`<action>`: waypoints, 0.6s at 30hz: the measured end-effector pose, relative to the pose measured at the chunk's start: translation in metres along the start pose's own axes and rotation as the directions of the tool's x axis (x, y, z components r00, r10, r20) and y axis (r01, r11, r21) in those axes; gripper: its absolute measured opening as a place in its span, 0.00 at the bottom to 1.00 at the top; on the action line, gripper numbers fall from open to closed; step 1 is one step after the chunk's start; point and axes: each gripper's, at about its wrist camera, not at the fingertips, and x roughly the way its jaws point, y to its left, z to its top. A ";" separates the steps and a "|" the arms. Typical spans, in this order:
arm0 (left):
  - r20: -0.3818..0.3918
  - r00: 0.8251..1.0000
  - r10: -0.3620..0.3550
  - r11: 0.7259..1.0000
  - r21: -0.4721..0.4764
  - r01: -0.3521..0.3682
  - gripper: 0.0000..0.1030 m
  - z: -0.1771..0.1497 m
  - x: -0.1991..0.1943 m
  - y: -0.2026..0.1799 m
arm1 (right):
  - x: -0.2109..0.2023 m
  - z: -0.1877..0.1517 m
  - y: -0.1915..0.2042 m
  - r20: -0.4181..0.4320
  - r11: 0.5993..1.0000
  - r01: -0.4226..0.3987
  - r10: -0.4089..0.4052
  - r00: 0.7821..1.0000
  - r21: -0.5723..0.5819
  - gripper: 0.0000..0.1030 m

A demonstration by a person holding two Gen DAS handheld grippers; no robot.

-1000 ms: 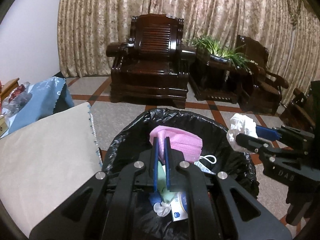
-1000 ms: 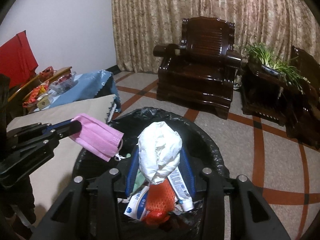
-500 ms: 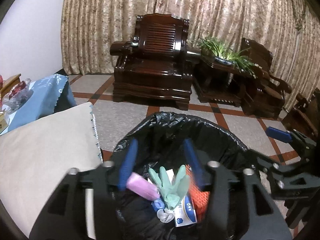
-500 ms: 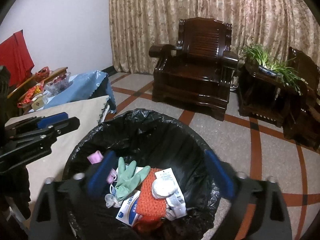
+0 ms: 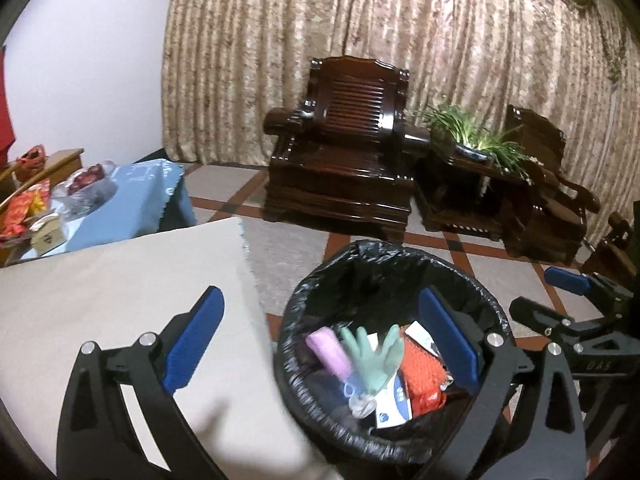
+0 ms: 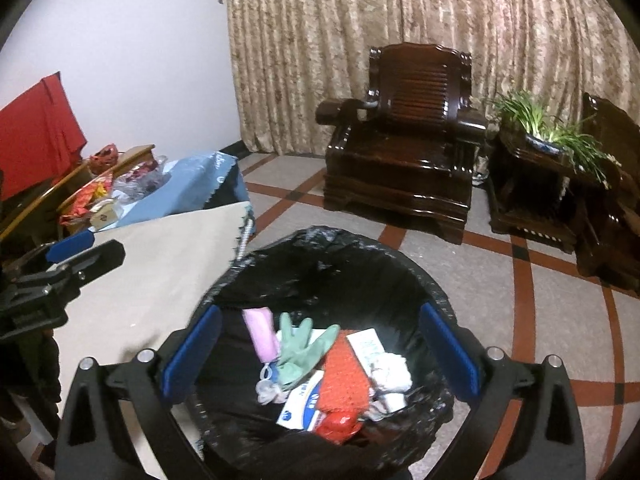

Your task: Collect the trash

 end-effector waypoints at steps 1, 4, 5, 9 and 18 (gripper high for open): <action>0.002 1.000 0.005 1.000 -0.006 -0.005 0.93 -0.002 -0.006 0.003 | -0.004 0.000 0.003 0.003 1.000 -0.003 0.003 1.000 -0.002 0.94; 0.005 1.000 0.027 0.999 -0.022 -0.027 0.93 -0.006 -0.025 0.012 | -0.017 0.000 0.016 0.017 1.000 -0.014 0.014 1.000 -0.007 0.94; 0.007 0.999 0.035 0.999 -0.027 -0.035 0.93 -0.007 -0.033 0.015 | -0.022 0.000 0.019 0.021 1.000 -0.019 0.019 1.000 -0.007 0.94; 0.014 0.998 0.067 0.997 -0.029 -0.066 0.93 -0.011 -0.056 0.020 | -0.036 -0.002 0.032 0.024 1.000 -0.030 0.030 0.999 -0.005 0.94; 0.040 0.996 0.080 0.997 -0.013 -0.080 0.93 -0.017 -0.101 0.014 | -0.070 -0.004 0.058 0.038 0.999 -0.037 0.038 0.999 -0.030 0.94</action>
